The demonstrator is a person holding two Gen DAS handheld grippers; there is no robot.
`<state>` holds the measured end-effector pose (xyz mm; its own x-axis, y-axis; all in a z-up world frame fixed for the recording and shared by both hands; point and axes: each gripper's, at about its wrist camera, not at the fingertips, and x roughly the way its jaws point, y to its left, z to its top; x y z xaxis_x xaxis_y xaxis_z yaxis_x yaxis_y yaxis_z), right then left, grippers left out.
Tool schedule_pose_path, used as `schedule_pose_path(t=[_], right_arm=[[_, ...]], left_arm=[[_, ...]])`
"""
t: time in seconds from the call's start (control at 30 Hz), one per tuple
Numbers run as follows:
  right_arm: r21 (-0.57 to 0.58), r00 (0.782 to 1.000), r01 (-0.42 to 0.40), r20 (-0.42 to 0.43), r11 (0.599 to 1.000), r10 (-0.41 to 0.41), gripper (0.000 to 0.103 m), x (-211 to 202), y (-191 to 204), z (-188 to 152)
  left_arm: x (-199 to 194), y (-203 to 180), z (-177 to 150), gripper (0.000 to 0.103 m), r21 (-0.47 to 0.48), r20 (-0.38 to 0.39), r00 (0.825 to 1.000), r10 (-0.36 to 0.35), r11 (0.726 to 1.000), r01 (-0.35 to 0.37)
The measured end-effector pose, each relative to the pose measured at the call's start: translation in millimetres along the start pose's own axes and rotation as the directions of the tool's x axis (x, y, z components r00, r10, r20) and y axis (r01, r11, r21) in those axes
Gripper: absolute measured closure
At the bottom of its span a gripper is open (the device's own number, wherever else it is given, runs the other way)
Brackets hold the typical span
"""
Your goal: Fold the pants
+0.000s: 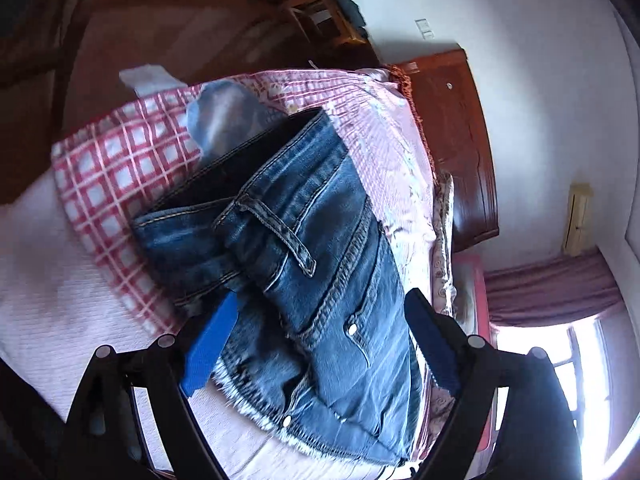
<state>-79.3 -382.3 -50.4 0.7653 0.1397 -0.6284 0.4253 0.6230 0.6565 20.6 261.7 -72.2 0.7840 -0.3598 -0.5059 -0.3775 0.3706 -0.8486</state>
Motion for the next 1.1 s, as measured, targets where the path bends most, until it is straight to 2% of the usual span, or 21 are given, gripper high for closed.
schedule_pose_path(t=[0.07, 0.1, 0.23, 0.27, 0.3, 0.33, 0.37, 0.43, 0.5, 0.6, 0.63, 0.67, 0.77, 0.9, 0.93, 0.97, 1.0, 1.07, 1.1], right_arm=[[-0.01, 1.0, -0.006, -0.017, 1.0, 0.006, 0.076, 0, 3, -7], [-0.014, 1.0, 0.0, -0.024, 1.0, -0.001, 0.076, 1, 3, -11], [0.019, 0.999, -0.026, -0.028, 0.999, 0.027, 0.076, -1, 0, -25], [0.048, 0.999, -0.033, -0.017, 0.998, 0.034, 0.07, -2, -3, -26], [0.12, 0.999, -0.045, -0.001, 0.992, 0.046, 0.057, -5, -10, -27], [0.172, 0.998, -0.058, 0.01, 0.983, 0.057, 0.028, -8, -15, -29], [0.263, 0.993, -0.12, 0.048, 0.957, 0.112, 0.025, -12, -25, -30], [0.347, 0.977, -0.21, 0.1, 0.914, 0.187, 0.025, -15, -35, -27], [0.369, 0.973, -0.229, 0.125, 0.901, 0.196, 0.025, -16, -38, -22], [0.385, 0.964, -0.262, 0.143, 0.885, 0.224, 0.037, -5, -37, -12], [0.396, 0.963, -0.267, 0.14, 0.879, 0.229, 0.049, 1, -37, -9], [0.412, 0.964, -0.265, 0.124, 0.872, 0.234, 0.054, 10, -37, -7], [0.444, 0.975, -0.221, 0.09, 0.868, 0.202, 0.054, 27, -35, -6], [0.468, 0.988, -0.154, 0.064, 0.87, 0.14, 0.063, 45, -37, -4], [0.458, 0.991, -0.135, 0.055, 0.879, 0.123, 0.071, 48, -35, -3], [0.451, 0.992, -0.123, 0.049, 0.884, 0.113, 0.088, 52, -35, -2], [0.459, 0.99, -0.139, 0.053, 0.877, 0.129, 0.098, 56, -34, -2], [0.428, 0.985, -0.173, 0.07, 0.887, 0.159, 0.101, 57, -24, 4], [0.386, 0.979, -0.205, 0.082, 0.899, 0.188, 0.101, 53, -12, 11]], left_arm=[[7, -3, -1, 0.019, -0.011, 0.018, 0.999, -0.048, 0.999, 0.048], [13, -4, -3, 0.02, -0.012, 0.023, 0.999, -0.045, 0.999, 0.046], [31, 1, -10, 0.036, -0.063, 0.055, 0.998, -0.044, 0.997, 0.048], [35, 2, -12, 0.042, -0.072, 0.075, 0.997, -0.035, 0.997, 0.04], [37, 2, -15, 0.047, -0.076, 0.09, 0.996, -0.021, 0.997, 0.028], [39, 2, -15, 0.06, -0.081, 0.095, 0.996, -0.006, 0.997, 0.014], [39, 3, -15, 0.082, -0.086, 0.092, 0.996, -0.002, 0.996, 0.01], [36, -6, -13, 0.087, -0.064, 0.095, 0.995, -0.035, 0.997, 0.041], [33, -23, -6, 0.09, 0.009, 0.1, 0.994, -0.052, 0.999, 0.051], [27, -40, 1, 0.091, 0.057, 0.095, 0.992, -0.082, 0.995, 0.077], [23, -41, 4, 0.091, 0.065, 0.093, 0.993, -0.075, 0.995, 0.069], [22, -41, 7, 0.091, 0.065, 0.089, 0.994, -0.069, 0.996, 0.063], [24, -39, 11, 0.091, 0.059, 0.058, 0.998, -0.037, 0.998, 0.033], [29, -31, 14, 0.09, 0.052, 0.036, 0.999, 0.033, 0.998, -0.035], [28, -26, 13, 0.089, 0.045, 0.025, 0.999, 0.041, 0.998, -0.042], [33, -22, 15, 0.089, 0.032, 0.012, 0.998, 0.061, 0.998, -0.061], [35, -20, 14, 0.089, 0.026, 0.012, 0.997, 0.073, 0.997, -0.073], [35, -24, 16, 0.098, 0.031, 0.028, 0.998, 0.064, 0.997, -0.065], [31, -34, 20, 0.098, 0.043, 0.046, 0.998, 0.037, 0.998, -0.039]])
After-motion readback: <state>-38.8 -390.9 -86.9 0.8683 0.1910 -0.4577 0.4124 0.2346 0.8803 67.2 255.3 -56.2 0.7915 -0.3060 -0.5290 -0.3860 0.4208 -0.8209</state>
